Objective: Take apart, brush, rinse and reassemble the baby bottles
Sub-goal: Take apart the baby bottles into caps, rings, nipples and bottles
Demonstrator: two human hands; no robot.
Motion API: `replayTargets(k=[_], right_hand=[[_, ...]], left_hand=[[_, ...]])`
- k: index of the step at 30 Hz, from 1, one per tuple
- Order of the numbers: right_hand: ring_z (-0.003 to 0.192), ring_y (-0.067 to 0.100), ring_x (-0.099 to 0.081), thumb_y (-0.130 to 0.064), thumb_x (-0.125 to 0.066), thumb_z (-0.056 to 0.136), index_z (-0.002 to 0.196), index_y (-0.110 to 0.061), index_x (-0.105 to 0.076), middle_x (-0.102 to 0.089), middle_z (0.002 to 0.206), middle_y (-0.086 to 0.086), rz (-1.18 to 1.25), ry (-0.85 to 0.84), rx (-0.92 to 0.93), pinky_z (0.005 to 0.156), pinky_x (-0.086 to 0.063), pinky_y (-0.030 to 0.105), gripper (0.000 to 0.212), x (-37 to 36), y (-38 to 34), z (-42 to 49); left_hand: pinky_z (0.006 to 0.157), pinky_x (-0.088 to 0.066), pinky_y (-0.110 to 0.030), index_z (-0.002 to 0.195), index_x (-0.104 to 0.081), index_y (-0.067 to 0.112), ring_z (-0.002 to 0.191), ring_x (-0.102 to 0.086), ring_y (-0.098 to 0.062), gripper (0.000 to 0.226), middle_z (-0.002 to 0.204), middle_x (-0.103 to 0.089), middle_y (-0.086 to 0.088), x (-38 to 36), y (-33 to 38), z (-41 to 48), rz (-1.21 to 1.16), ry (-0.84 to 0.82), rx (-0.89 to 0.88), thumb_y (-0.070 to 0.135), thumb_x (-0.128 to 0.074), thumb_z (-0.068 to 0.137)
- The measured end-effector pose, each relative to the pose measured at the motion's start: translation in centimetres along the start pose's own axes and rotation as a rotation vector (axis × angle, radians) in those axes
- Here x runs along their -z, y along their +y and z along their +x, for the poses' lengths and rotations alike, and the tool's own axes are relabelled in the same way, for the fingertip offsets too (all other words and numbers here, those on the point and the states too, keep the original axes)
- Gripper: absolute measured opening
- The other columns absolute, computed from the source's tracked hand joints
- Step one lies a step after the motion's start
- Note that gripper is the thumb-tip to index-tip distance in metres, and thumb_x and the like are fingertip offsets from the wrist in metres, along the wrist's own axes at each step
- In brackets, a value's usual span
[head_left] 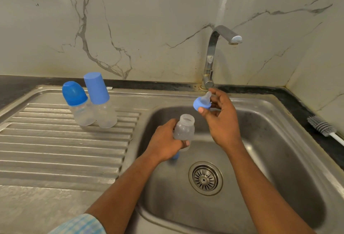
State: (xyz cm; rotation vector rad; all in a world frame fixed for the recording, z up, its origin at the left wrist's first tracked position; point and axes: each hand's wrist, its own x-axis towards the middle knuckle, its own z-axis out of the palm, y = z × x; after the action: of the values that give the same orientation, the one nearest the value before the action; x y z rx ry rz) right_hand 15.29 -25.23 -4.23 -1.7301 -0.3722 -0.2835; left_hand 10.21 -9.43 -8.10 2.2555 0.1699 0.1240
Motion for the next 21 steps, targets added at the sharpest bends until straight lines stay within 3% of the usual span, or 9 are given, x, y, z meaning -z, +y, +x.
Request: replayTargets(k=[2,6,10,16,21], right_hand=[[0.101,-0.002,-0.059,-0.007,-0.072,0.086,0.129,-0.033,-0.048,-0.062,0.117,-0.008,-0.052,0.020,-0.017,0.081,-0.043,0.005,0.056,0.0,0.2,0.1],[0.103,0.011,-0.059,-0.009,-0.071,0.088,0.144,-0.028,-0.040,-0.061,0.115,-0.006,-0.171,-0.025,-0.086,0.090,-0.047,0.026,0.067,0.0,0.6,0.0],[0.096,0.009,-0.059,-0.010,-0.071,0.088,0.146,-0.032,-0.036,-0.058,0.101,-0.015,-0.244,-0.034,-0.080,0.084,-0.046,0.024,0.071,0.0,0.6,-0.2],[0.111,0.018,-0.063,-0.015,-0.069,0.090,0.150,-0.034,-0.031,-0.064,0.125,-0.002,-0.387,-0.020,-0.065,0.093,-0.051,0.033,0.073,-0.2,0.6,-0.2],[0.111,0.020,-0.063,-0.025,-0.068,0.091,0.151,-0.033,-0.028,-0.065,0.126,0.000,-0.493,0.004,-0.041,0.089,-0.051,0.032,0.072,-0.2,0.7,-0.1]], left_hand=[[0.094,-0.050,-0.038,0.118,-0.055,0.025,0.103,-0.062,-0.018,0.053,0.108,-0.064,0.009,-0.3,-0.4,0.3,-0.023,0.031,0.043,0.026,-0.083,0.072],[0.098,-0.046,-0.045,0.112,-0.048,0.033,0.109,-0.059,-0.023,0.055,0.113,-0.066,0.007,-1.8,-0.8,1.3,0.096,0.021,0.065,0.040,-0.079,0.067],[0.098,-0.040,-0.043,0.116,-0.048,0.030,0.112,-0.057,-0.025,0.056,0.116,-0.066,0.005,-3.3,-0.5,3.4,0.269,-0.005,-0.027,0.046,-0.078,0.072],[0.105,-0.033,-0.041,0.134,-0.050,0.032,0.125,-0.045,-0.026,0.070,0.132,-0.053,0.001,-5.4,-1.8,5.8,0.588,-0.045,-0.027,0.059,-0.076,0.075],[0.104,-0.030,-0.041,0.130,-0.057,0.035,0.123,-0.040,-0.025,0.070,0.130,-0.046,0.002,-6.5,-3.3,6.2,0.737,-0.097,0.014,0.068,-0.074,0.070]])
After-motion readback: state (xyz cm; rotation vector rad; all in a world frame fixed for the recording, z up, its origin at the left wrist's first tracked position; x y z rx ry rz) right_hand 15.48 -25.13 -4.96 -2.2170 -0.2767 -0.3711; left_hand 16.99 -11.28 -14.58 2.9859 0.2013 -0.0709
